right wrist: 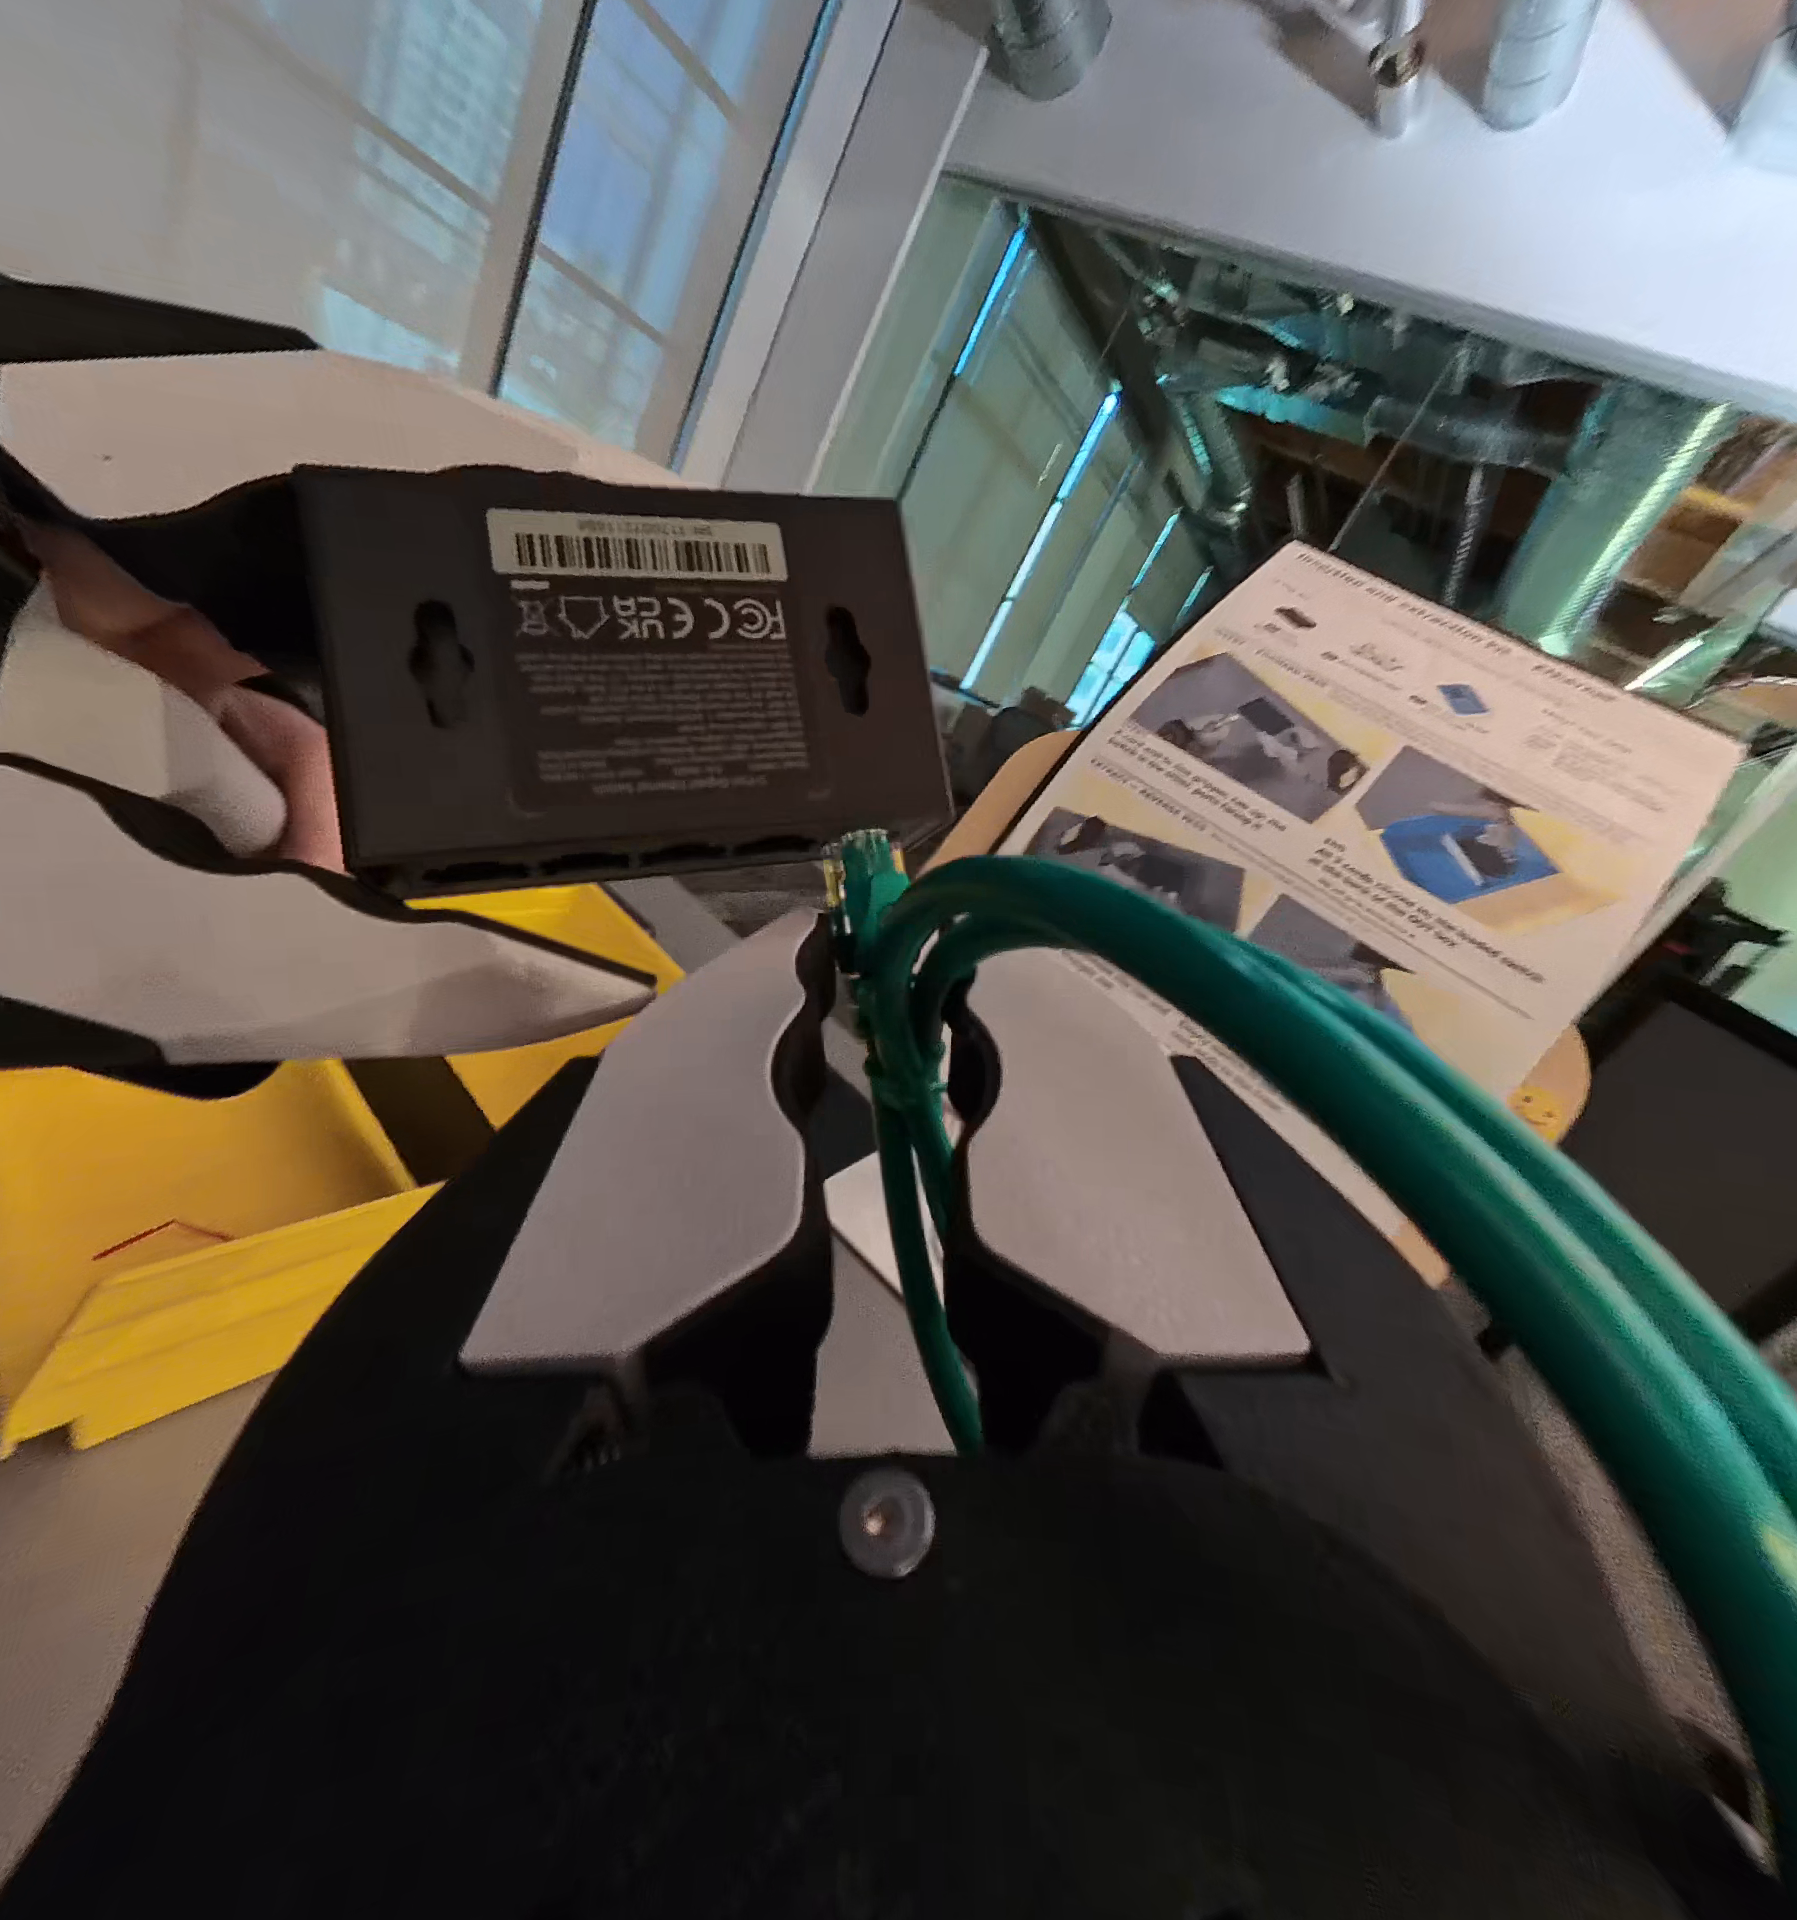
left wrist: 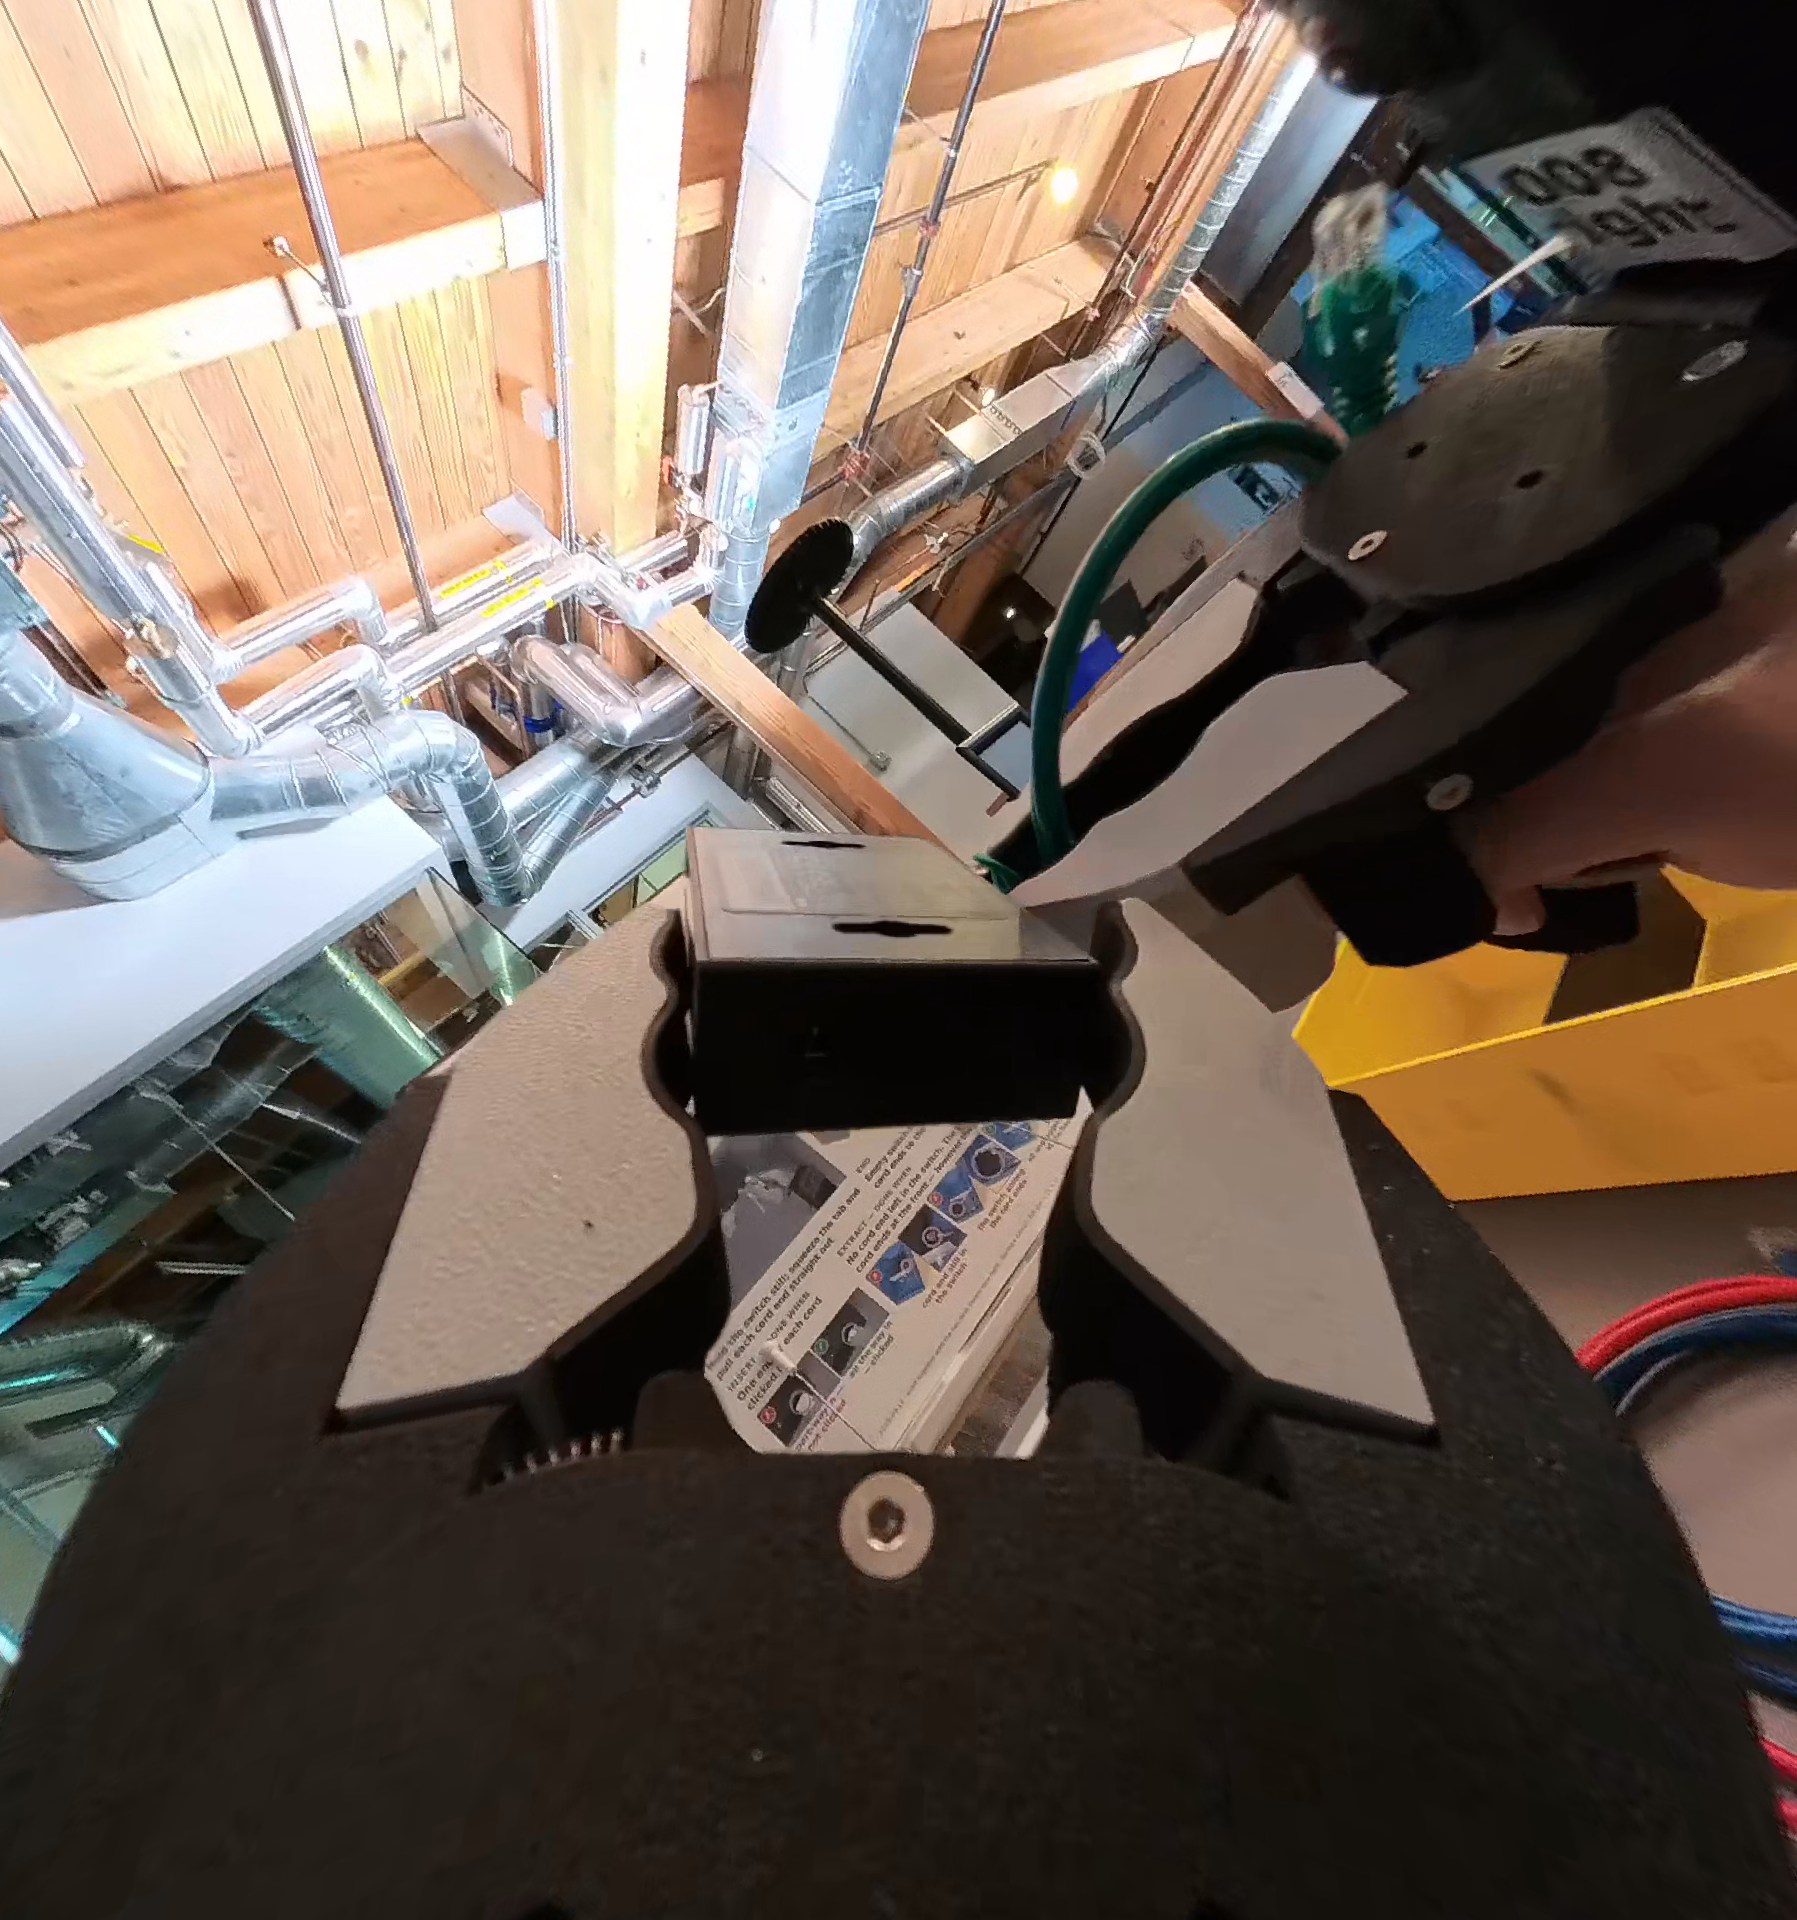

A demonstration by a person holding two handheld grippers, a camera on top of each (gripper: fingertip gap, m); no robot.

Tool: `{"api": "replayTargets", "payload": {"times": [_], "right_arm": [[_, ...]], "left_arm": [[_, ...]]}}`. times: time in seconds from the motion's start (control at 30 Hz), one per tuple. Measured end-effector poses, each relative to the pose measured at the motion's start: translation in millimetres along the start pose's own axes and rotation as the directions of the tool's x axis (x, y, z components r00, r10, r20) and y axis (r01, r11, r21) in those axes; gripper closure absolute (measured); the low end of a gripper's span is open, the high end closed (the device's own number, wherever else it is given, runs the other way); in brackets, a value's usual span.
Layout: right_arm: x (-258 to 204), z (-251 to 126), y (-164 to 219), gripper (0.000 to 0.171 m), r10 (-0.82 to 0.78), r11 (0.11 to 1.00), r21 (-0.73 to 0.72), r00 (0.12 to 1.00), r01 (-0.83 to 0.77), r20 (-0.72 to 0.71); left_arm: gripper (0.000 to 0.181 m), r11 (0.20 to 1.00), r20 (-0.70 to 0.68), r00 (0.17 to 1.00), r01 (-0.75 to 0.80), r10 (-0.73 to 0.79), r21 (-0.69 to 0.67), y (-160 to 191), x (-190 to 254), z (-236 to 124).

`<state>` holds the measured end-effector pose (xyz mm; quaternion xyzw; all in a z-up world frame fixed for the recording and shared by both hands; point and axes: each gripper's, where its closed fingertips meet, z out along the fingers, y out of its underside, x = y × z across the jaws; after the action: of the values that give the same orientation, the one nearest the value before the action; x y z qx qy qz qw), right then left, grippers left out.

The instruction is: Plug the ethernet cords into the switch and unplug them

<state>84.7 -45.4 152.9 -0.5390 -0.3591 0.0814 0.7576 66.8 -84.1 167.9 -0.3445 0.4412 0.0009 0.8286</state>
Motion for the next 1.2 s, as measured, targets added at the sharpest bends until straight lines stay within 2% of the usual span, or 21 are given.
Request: {"api": "replayTargets", "payload": {"times": [0.13, 0.37, 0.57, 0.7, 0.97, 1.07, 1.2], "right_arm": [[-5, -3, -2, 0.154, 0.032, 0.999, 0.014, 0.995, -0.033, 0.097], [-14, -1, 3, 0.154, 0.033, 0.999, -0.028, 0.987, -0.029, 0.16], [-21, 1, 9, 0.154, 0.008, 0.998, -0.067, 0.983, 0.004, 0.184], [-14, -2, 2, 0.155, -0.03, 0.999, -0.035, 0.99, 0.035, 0.137], [6, -11, -7, 0.156, -0.212, 0.976, -0.067, 0.976, 0.208, -0.059], [9, -13, -7, 0.156, -0.256, 0.965, -0.089, 0.963, 0.248, -0.089], [9, -13, -8, 0.156, -0.243, 0.968, -0.088, 0.966, 0.236, -0.091]], "left_arm": [[0.107, 0.997, -0.035, 0.997, 0.069, -0.068, 0.018, -3, 0, -1], [0.108, 0.986, -0.035, 0.988, 0.154, -0.152, 0.058, -11, -5, -3], [0.108, 0.991, -0.028, 0.993, 0.114, -0.113, 0.068, -14, -7, -6], [0.108, 0.991, -0.027, 0.993, 0.117, -0.115, 0.061, -13, -7, -5], [0.104, 0.987, 0.007, 0.99, 0.14, -0.14, -0.081, 4, -5, 4], [0.103, 0.982, 0.021, 0.99, 0.143, -0.142, -0.122, 9, -6, 5], [0.109, 0.984, 0.062, 0.988, 0.148, -0.142, -0.098, 8, -13, 4]]}}
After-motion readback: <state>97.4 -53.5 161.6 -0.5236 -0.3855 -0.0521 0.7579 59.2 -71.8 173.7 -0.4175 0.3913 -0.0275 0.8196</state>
